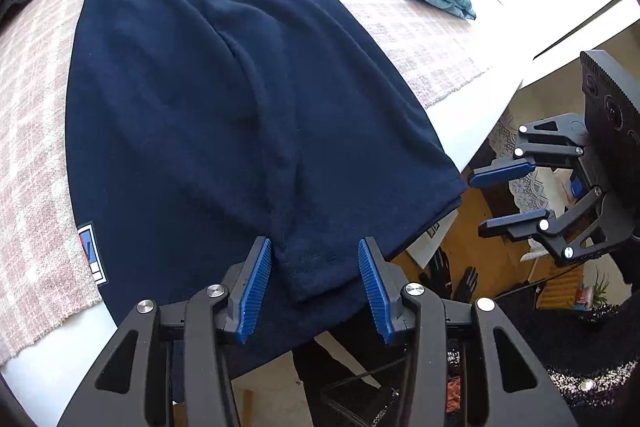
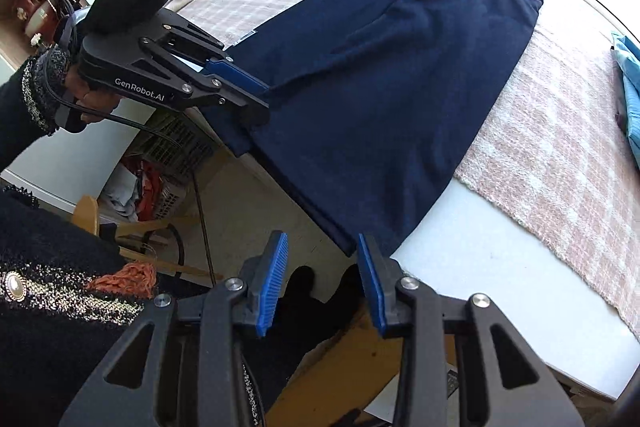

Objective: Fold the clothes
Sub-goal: 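Grasp the navy garment end with the left tool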

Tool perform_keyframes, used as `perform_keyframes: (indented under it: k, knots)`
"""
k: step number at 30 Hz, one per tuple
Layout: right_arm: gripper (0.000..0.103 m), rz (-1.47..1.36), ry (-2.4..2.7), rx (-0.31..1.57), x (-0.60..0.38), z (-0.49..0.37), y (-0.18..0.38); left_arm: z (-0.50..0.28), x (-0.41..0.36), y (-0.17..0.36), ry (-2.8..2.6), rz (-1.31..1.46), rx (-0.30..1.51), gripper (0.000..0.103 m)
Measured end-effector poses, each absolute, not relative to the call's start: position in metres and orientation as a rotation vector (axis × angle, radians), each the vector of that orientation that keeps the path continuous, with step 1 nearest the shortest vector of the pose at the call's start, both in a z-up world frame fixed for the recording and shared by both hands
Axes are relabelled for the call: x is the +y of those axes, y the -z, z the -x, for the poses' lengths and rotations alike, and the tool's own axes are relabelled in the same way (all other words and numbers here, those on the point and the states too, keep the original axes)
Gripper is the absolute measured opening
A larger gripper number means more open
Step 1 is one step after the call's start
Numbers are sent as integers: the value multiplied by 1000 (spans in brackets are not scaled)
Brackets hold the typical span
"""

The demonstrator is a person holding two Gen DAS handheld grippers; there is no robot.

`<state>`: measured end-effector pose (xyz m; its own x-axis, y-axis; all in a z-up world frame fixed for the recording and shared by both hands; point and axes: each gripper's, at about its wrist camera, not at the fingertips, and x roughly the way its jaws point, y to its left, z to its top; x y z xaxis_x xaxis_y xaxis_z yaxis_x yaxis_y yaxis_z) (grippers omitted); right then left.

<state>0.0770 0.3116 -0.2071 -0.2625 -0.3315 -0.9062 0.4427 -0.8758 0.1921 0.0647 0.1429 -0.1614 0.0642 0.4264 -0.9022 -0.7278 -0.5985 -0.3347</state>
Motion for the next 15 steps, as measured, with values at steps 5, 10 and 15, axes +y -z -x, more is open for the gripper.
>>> perform_keyframes:
  k: [5, 10, 15]
  knots:
    - [36, -1513, 2269, 99, 330, -87, 210, -68, 143, 160, -1636, 1467, 317, 4]
    - [36, -1517, 2365, -99, 340, -98, 218, -61, 139, 145, -1605, 1461, 173, 4]
    - [33, -1504, 2443, -331, 343, -104, 227, -60, 139, 134, -1594, 1446, 126, 4]
